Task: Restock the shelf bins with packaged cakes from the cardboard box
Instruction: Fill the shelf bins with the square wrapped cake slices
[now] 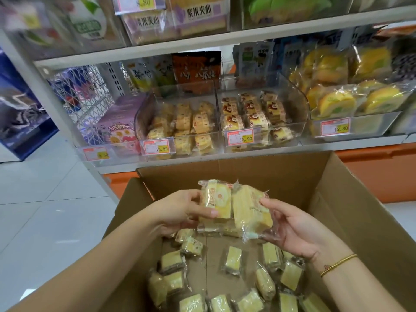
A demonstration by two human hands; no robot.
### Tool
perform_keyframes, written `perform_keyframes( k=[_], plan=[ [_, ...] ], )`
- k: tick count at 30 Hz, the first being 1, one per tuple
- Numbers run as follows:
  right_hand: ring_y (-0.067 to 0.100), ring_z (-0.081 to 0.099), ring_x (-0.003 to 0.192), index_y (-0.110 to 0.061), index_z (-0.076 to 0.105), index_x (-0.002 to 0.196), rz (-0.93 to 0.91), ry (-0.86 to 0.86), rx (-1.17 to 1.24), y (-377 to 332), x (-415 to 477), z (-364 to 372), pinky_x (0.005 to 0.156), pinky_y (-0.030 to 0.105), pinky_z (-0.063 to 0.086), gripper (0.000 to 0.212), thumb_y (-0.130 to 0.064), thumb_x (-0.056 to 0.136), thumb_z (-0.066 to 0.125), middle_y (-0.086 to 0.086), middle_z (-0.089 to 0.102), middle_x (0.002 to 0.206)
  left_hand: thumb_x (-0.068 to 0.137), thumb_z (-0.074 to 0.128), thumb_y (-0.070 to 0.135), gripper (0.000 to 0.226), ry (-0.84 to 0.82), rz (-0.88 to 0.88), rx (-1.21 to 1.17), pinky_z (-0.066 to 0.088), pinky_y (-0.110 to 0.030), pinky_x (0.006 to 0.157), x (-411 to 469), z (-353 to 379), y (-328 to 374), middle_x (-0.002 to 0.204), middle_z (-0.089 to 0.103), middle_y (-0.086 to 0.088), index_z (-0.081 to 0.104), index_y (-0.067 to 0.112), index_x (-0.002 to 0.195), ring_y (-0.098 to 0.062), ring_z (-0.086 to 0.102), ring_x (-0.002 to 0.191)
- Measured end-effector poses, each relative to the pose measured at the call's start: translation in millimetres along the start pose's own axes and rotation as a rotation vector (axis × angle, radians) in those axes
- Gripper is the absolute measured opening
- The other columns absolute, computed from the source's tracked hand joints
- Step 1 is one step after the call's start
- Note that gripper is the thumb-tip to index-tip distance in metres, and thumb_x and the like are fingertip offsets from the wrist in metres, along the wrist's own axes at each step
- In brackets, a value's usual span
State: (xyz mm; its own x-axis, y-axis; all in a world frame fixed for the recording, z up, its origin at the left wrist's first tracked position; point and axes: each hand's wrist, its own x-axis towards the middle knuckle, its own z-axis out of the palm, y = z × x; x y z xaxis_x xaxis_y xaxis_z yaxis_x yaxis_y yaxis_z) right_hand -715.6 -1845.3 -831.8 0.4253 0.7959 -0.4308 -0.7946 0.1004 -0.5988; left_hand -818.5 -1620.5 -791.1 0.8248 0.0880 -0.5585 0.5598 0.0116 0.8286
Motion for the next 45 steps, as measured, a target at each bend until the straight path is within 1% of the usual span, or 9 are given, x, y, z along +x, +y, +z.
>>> perform_keyframes(
  k=[3,7,12,17,24,30,33,36,45],
  plan=[
    [0.029,0.072,0.087,0.002,0.069,0.111,-0.035,0.014,-0.008,0,-3,10,0.073,0.044,0.06,0.064,-0.014,0.054,0.092,0.021,0.069,0.108,0.077,0.07,-0.005,0.049,0.055,0.086,-0.029,0.046,-0.014,0.047,-4,-2,-1,0.105,0.072,-0.011,0.056,0.006,0.123,-0.012,0.07,0.074],
    [0.028,0.071,0.091,-0.004,0.061,0.118,-0.108,0.118,-0.01,-6,-2,23,0.074,0.041,0.059,0.043,-0.018,0.078,0.063,0.02,0.069,0.11,0.073,0.074,-0.005,0.056,0.154,0.185,0.004,0.055,-0.018,0.067,-7,-7,1,0.104,0.074,-0.002,0.056,0.013,0.123,-0.013,0.071,0.093],
    [0.034,0.065,0.107,-0.007,0.059,0.12,-0.095,0.182,-0.085,-7,0,31,0.071,0.037,0.057,0.045,-0.022,0.078,0.066,0.022,0.068,0.112,0.074,0.075,-0.002,0.053,0.215,0.251,-0.001,0.055,-0.019,0.072,-13,-13,8,0.104,0.073,0.002,0.058,0.018,0.12,-0.011,0.07,0.095],
    [0.029,0.07,0.089,0.003,0.06,0.115,-0.137,0.176,-0.133,-16,4,43,0.079,0.036,0.058,0.044,-0.007,0.073,0.067,0.023,0.071,0.101,0.076,0.072,0.001,0.05,0.191,0.259,-0.1,0.054,-0.031,0.084,-14,-17,11,0.107,0.073,-0.003,0.057,0.015,0.122,-0.018,0.07,0.098],
    [0.027,0.071,0.088,0.001,0.058,0.113,-0.172,0.232,-0.237,-46,10,57,0.078,0.037,0.058,0.037,-0.007,0.078,0.064,0.018,0.073,0.096,0.086,0.062,0.007,0.036,0.159,0.241,-0.323,0.056,-0.025,0.064,-6,-20,18,0.104,0.073,-0.01,0.057,0.012,0.122,-0.021,0.071,0.091],
    [0.028,0.072,0.09,-0.003,0.059,0.112,-0.235,0.217,-0.279,-80,-4,54,0.07,0.034,0.061,0.036,-0.007,0.076,0.063,0.019,0.073,0.098,0.079,0.067,0.0,0.048,0.171,0.221,-0.307,0.051,-0.03,0.076,3,-28,21,0.109,0.072,-0.008,0.06,0.016,0.123,-0.024,0.068,0.101],
    [0.027,0.073,0.085,-0.003,0.06,0.111,-0.247,0.215,-0.278,-83,-6,47,0.063,0.03,0.06,0.034,-0.005,0.077,0.063,0.019,0.073,0.096,0.073,0.071,0.003,0.05,0.22,0.247,-0.332,0.049,-0.026,0.069,6,-29,24,0.104,0.073,-0.008,0.064,0.019,0.12,-0.017,0.066,0.084],
    [0.028,0.073,0.085,-0.003,0.061,0.11,-0.237,0.222,-0.254,-82,-2,45,0.067,0.033,0.061,0.036,-0.005,0.074,0.064,0.019,0.073,0.096,0.069,0.07,0.01,0.05,0.228,0.268,-0.389,0.053,-0.026,0.061,10,-29,28,0.098,0.074,-0.01,0.062,0.013,0.119,-0.019,0.07,0.076],
    [0.029,0.07,0.095,-0.002,0.061,0.117,-0.174,0.15,-0.36,-71,7,44,0.082,0.035,0.057,0.042,-0.008,0.075,0.065,0.019,0.071,0.106,0.073,0.069,0.019,0.047,0.146,0.288,-0.336,0.059,-0.029,0.071,7,-31,32,0.105,0.072,-0.015,0.061,0.006,0.118,-0.024,0.071,0.091]
  ],
)
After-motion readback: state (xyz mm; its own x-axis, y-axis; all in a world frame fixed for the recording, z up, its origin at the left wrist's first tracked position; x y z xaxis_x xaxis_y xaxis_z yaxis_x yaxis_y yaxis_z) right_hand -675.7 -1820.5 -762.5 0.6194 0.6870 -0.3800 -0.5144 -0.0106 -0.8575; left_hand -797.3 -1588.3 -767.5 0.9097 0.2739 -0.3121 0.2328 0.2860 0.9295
